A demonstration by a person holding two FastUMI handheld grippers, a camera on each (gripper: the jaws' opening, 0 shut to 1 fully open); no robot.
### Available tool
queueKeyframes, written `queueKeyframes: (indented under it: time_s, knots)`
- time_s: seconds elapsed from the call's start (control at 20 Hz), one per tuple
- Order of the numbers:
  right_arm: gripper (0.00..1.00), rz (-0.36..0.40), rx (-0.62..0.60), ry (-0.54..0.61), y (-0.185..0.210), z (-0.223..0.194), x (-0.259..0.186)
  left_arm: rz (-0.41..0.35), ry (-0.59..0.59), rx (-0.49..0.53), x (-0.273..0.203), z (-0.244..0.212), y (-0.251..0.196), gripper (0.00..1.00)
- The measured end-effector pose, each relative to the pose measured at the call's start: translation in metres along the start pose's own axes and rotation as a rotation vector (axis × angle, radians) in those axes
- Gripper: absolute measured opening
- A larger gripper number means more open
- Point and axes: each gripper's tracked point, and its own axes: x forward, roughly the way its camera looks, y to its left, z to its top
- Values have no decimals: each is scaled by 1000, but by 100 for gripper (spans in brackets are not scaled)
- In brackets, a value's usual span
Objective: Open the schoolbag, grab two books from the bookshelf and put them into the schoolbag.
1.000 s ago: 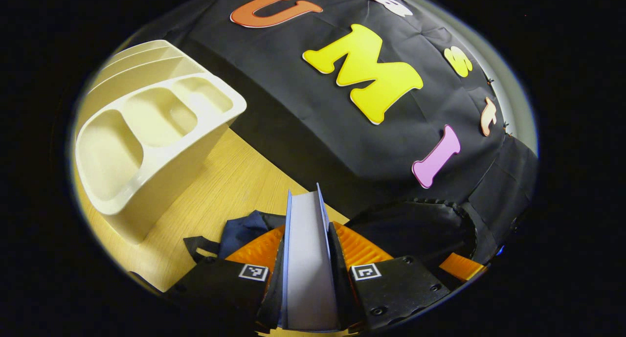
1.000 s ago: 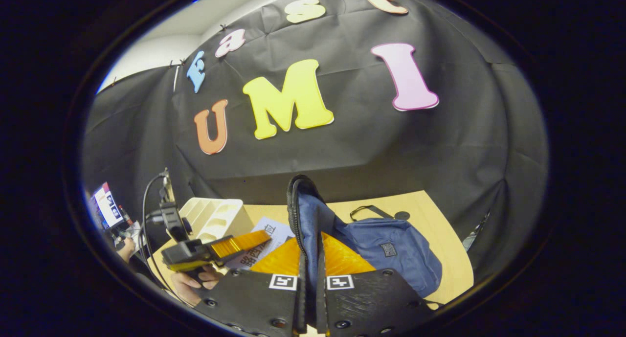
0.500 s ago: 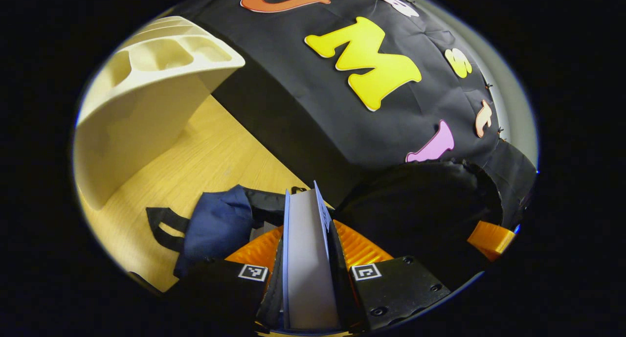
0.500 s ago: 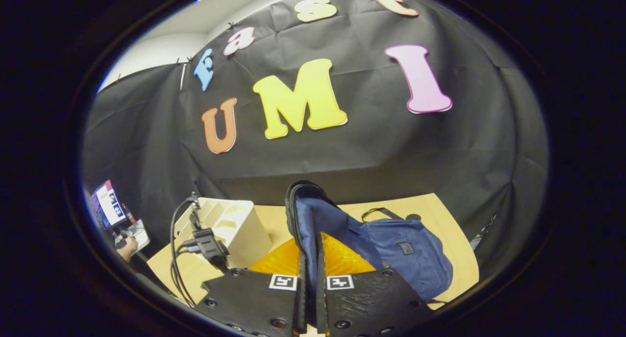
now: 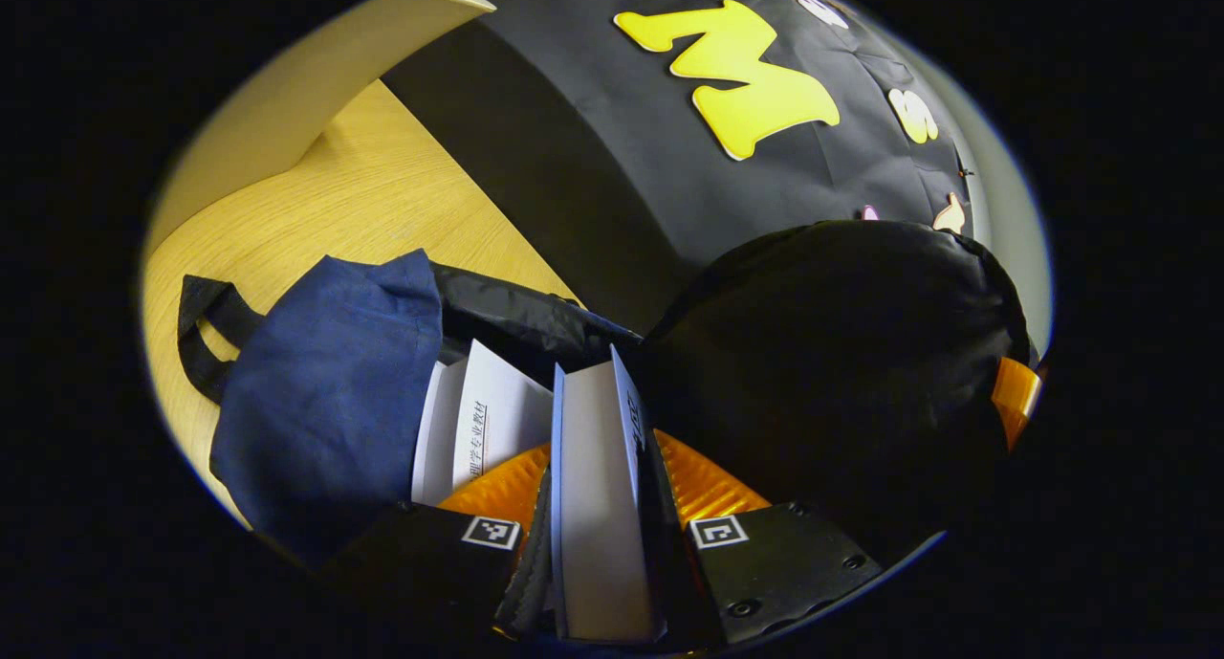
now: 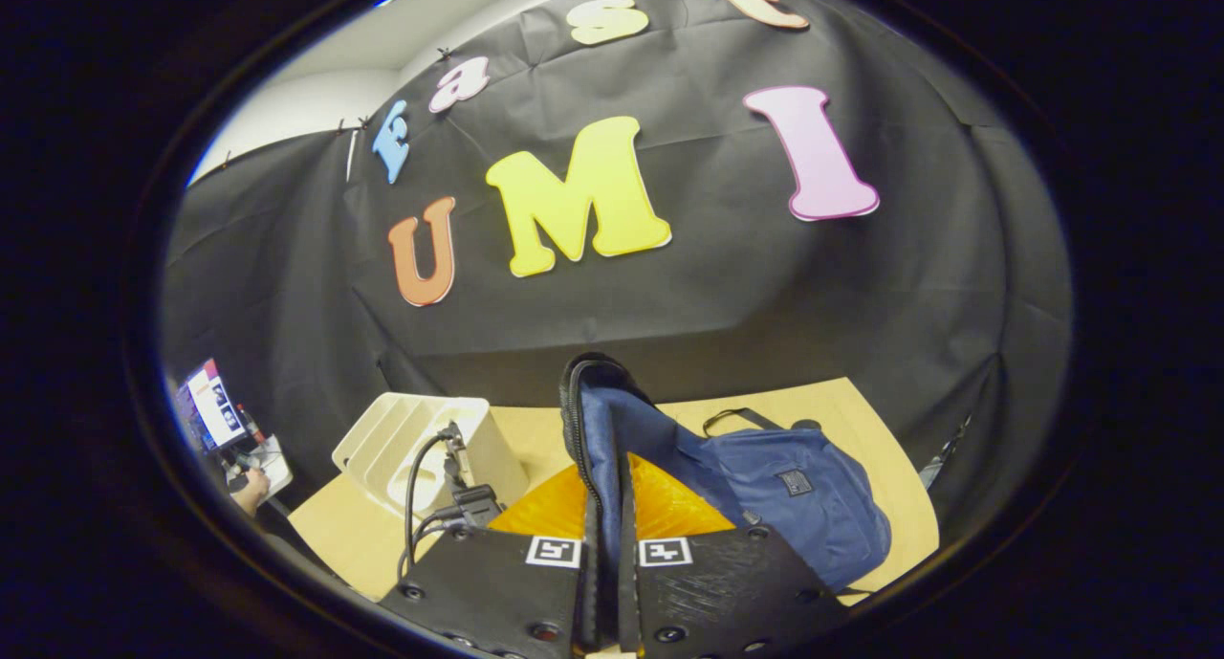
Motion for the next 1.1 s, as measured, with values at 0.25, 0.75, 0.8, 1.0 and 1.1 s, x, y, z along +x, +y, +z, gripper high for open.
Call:
queueKeyframes:
  time_s: [0.25,0.75,0.8,1.0,1.1]
  knots:
    - [7,-3,7,0,-3,-5,1,88,38,247,-6,-5,8,77]
    - [7,-92,3,-40,-16,-14,1,111,20,291,-34,26,21,92]
    - [7,-94,6,-43,-15,-14,2,123,8,292,-38,32,25,92]
    - [7,-155,-14,-61,-22,-14,5,177,-6,336,-53,50,45,93]
    - [7,-179,-23,-75,-22,-16,2,198,-19,394,-61,59,50,93]
